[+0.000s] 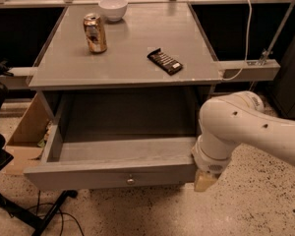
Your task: Open top drawer
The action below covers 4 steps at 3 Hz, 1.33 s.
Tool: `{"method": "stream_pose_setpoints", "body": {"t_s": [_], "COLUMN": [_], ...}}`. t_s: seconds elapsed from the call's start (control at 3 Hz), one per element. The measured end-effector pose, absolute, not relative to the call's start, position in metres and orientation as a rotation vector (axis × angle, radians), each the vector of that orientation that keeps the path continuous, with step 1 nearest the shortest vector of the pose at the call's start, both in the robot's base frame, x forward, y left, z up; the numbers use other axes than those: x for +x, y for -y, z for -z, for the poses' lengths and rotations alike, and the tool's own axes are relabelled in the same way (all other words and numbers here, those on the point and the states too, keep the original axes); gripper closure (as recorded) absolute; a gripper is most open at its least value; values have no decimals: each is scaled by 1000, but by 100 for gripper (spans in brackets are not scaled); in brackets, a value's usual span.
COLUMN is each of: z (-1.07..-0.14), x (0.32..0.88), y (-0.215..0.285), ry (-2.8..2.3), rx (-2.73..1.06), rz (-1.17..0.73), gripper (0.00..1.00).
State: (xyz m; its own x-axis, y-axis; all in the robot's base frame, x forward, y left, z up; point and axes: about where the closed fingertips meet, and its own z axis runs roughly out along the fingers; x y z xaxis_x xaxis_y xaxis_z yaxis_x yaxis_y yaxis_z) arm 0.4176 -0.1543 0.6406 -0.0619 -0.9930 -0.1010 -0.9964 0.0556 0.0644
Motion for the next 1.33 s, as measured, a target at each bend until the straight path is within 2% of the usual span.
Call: {"method": "stream_pose_setpoints", "body": {"t_s": [0.67,1.0,1.33], "z": [-648,-649,-648], "x": [390,369,370], "y": [157,164,164], "ry": [-2315,-2349,-2349], "rx": [-2135,-2135,-2135], "rz": [-206,-223,-223], "gripper": [94,100,100]}}
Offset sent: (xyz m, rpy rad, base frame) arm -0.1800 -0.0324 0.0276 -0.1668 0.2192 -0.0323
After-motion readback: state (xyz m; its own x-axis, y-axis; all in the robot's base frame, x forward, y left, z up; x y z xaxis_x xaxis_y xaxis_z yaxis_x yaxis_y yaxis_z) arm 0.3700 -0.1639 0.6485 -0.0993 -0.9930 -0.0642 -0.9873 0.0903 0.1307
